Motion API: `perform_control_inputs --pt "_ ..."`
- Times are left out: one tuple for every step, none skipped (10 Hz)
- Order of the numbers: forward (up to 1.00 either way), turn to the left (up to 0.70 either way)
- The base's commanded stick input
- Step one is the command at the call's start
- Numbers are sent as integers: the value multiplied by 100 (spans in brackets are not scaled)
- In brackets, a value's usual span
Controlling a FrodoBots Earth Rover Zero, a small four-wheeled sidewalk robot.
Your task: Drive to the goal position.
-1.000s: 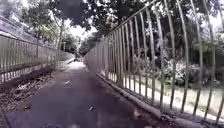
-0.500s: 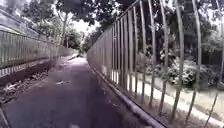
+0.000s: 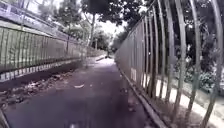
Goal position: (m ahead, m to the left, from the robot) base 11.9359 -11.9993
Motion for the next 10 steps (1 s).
perform_control_inputs --pt "100 40" --pt "100 40" --pt "100 0" --pt "100 0" --pt "100 0" --pt "100 0" --pt "100 -40" --pt "100 -40" --pt "100 -40" --pt "100 -40"
